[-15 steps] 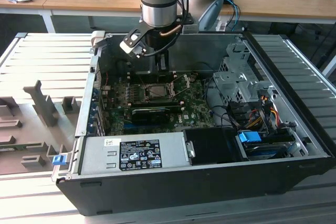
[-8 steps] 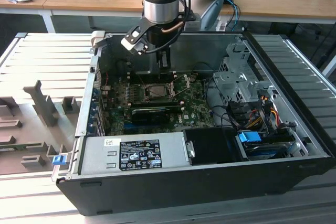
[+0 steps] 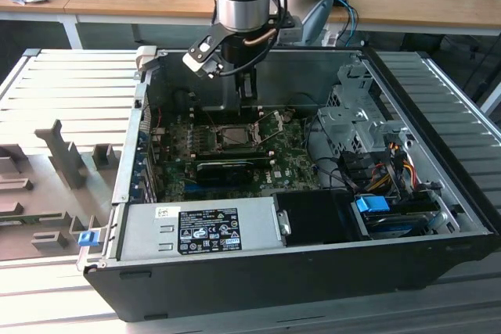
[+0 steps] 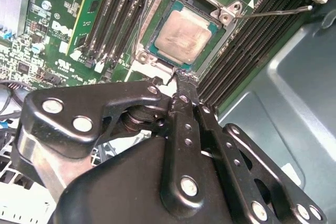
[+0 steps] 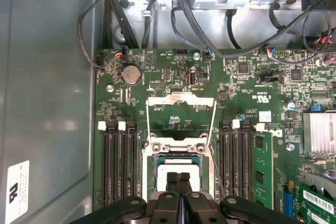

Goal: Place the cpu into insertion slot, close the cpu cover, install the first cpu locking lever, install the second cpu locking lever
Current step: 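Close the cpu cover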

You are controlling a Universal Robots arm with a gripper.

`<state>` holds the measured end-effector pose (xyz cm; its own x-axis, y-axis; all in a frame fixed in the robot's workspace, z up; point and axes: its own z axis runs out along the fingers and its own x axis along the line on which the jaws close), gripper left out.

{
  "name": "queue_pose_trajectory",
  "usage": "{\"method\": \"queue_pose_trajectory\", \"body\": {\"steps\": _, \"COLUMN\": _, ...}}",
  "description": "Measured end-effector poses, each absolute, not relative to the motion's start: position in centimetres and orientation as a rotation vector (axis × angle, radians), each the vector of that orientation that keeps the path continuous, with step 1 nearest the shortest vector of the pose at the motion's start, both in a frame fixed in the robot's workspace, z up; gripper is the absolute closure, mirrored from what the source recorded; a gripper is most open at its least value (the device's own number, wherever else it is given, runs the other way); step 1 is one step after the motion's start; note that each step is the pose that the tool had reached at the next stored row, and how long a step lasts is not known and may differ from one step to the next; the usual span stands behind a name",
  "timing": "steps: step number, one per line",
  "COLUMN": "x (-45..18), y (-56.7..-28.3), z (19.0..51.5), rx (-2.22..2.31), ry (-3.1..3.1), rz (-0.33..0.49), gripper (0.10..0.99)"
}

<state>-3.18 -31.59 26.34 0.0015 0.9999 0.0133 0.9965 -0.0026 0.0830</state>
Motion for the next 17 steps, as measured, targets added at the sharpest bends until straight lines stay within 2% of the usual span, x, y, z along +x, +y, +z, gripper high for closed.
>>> {"method": "queue_pose_trajectory", "body": {"steps": 17, "x": -1.7, "y": -31.6, "z": 26.8, "rx": 2.188, "ry": 2.183, "rz": 0.105, "gripper": 0.98}}
